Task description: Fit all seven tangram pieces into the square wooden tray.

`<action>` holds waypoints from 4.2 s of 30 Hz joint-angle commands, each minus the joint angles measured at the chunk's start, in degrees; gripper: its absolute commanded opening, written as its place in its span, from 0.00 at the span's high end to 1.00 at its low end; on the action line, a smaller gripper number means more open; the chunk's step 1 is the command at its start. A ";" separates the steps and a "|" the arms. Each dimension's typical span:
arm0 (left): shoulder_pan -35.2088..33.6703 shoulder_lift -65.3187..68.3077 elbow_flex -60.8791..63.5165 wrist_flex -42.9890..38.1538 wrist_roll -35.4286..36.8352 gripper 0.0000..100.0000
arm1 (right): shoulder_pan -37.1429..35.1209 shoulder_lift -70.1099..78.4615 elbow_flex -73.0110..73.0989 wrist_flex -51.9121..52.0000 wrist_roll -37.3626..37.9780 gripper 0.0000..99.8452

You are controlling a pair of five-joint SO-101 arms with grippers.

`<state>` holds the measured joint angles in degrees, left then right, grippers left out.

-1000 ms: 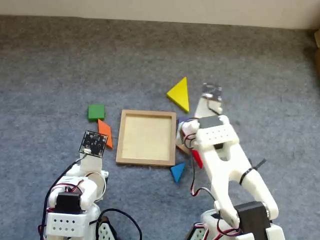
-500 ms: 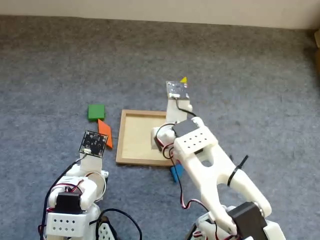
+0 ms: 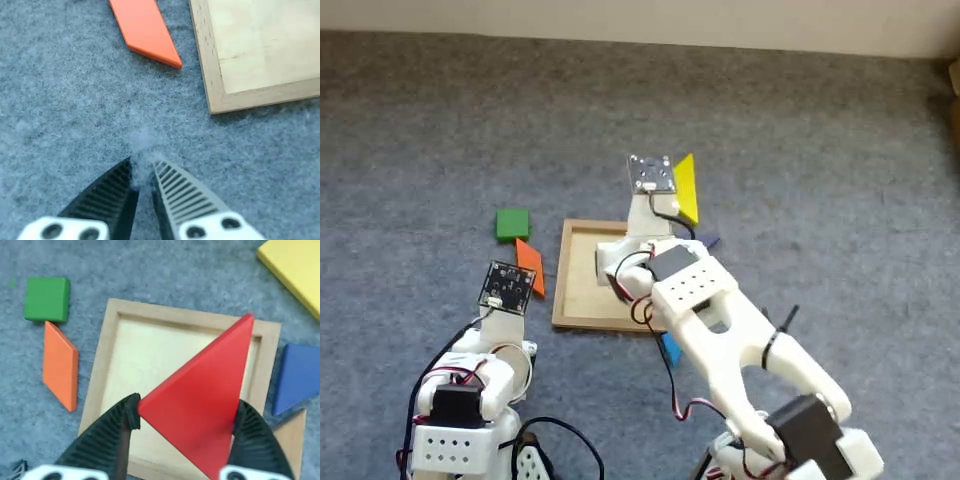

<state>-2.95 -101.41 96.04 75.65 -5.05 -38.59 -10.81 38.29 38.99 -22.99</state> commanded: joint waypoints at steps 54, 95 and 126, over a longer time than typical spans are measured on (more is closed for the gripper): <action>-0.48 -2.86 1.10 0.35 -0.44 0.99 | -0.22 3.47 -0.57 -1.10 0.79 0.73; -0.48 -2.86 1.10 0.35 -0.44 0.99 | 22.55 -27.21 9.71 -3.65 9.85 0.86; -0.48 -2.86 1.10 0.35 -0.44 0.99 | 14.37 19.12 -24.22 -5.67 16.62 0.60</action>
<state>-2.95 -101.41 96.04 75.65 -5.05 -23.47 9.49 18.07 34.59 -7.08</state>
